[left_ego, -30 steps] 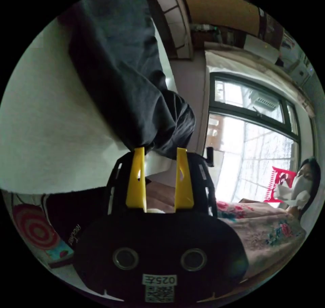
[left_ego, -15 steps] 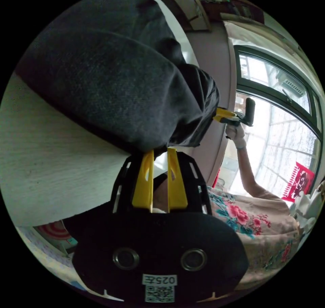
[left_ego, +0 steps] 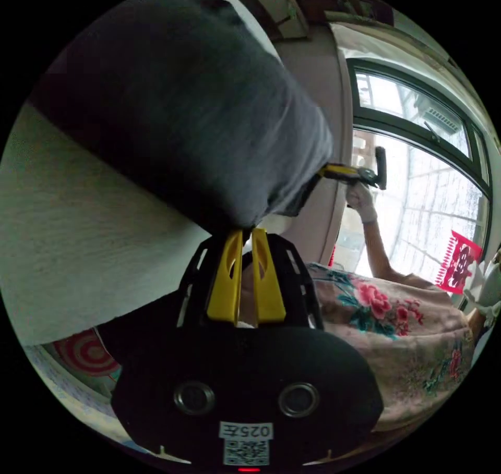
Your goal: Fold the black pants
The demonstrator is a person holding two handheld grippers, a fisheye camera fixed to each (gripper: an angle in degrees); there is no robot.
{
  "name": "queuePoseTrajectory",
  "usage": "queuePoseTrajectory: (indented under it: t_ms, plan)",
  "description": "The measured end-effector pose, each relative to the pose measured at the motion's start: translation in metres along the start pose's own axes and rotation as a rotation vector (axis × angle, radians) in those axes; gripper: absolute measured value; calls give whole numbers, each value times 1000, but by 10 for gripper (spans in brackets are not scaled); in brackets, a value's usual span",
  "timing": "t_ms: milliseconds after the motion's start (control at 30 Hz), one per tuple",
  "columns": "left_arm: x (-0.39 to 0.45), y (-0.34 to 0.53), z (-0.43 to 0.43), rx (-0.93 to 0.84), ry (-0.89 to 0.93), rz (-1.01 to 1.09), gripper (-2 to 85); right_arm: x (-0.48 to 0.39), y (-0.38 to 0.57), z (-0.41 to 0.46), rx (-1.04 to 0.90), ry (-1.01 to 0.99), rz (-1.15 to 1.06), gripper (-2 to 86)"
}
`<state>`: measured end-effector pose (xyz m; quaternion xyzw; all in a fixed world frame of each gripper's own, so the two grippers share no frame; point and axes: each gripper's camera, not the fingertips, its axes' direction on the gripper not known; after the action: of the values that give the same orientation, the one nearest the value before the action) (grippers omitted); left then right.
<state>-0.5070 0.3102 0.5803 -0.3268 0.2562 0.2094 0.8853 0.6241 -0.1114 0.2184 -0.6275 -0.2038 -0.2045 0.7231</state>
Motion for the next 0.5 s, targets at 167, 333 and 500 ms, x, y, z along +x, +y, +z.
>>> queuePoseTrajectory:
  t_ms: [167,333,500]
  plan:
    - [-26,-7,18,-15,-71,-36,-11,34,-20,18,-63,-218,86,33]
    - [-67,-8,28,7,18,-106,-8,38,13,6,21,-329,9,69]
    - [-71,19,15,44,-46,-52,33,38,47,9,154,-252,-4,126]
